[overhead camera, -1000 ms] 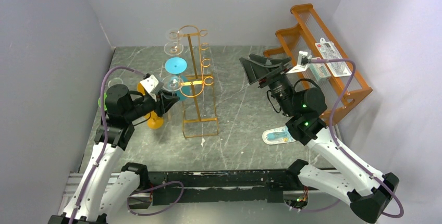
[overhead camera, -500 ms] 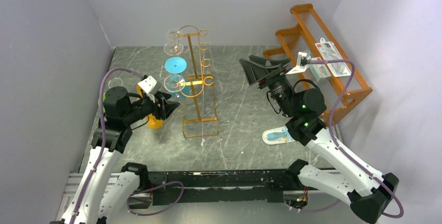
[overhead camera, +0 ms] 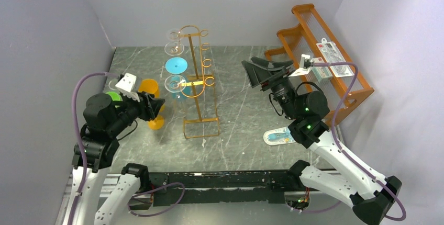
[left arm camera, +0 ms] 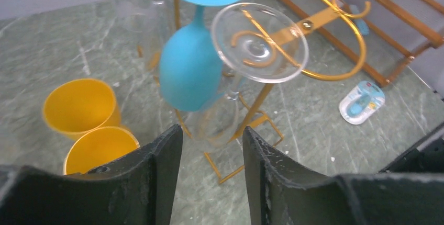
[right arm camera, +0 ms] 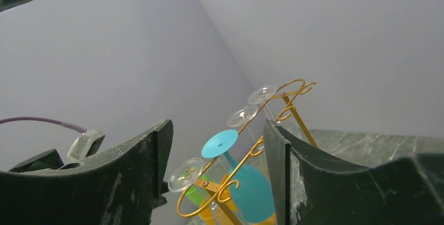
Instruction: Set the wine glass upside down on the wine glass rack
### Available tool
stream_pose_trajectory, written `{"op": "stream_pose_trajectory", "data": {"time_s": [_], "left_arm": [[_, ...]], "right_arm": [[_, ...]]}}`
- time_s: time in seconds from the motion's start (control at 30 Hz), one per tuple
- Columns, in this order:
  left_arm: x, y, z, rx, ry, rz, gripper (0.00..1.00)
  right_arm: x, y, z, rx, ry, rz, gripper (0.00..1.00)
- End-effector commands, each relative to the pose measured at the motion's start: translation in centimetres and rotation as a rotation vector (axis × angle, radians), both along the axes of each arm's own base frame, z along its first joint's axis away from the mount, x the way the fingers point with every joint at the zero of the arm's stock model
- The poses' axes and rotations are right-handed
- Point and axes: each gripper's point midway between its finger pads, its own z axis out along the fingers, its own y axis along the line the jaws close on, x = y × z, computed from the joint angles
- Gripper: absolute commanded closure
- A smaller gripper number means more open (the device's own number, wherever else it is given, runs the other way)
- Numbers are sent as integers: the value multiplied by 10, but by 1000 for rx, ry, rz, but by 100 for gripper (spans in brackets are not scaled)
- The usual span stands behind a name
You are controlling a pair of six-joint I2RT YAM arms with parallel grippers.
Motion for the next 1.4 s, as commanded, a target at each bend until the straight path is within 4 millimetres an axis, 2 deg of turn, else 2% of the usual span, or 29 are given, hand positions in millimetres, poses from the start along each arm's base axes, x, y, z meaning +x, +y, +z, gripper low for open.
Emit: {"op": "stream_pose_trajectory", "data": {"time_s": [0.0, 0.1, 0.17, 0.27, 0.47, 0.77, 0.93, 1.07, 1.23, 1.3, 1.37], "left_arm": [[2, 36, -16, 25, 159, 244, 54], [11, 55, -19, 35, 199, 379, 65], [18, 61, -23, 19, 226, 442, 68], [31, 67, -32, -14, 261, 518, 61], [58, 65, -69, -16, 381, 581, 55], [74, 48, -125, 51, 524, 502, 52], [83, 53, -137, 117, 537, 514, 53], [91, 54, -143, 166, 559, 504, 59], [86, 59, -163, 239, 644, 504, 72], [84, 59, -164, 246, 663, 501, 74], [84, 60, -160, 244, 660, 510, 81]], "right_arm": [[-3, -2, -1, 21, 4, 2, 32], [-3, -1, -1, 24, 3, 11, 32], [-4, -2, -1, 24, 4, 10, 32], [-5, -5, -1, 26, 4, -2, 32], [-7, -14, 0, 21, 1, -34, 32], [-6, -21, -1, 9, 2, -70, 31], [-4, -22, -3, 2, 4, -83, 31], [-3, -21, -4, -3, 7, -85, 31], [-2, -23, -5, -6, 5, -100, 31], [-2, -24, -6, -7, 8, -104, 31], [-1, -23, -6, -10, 8, -104, 31]]}}
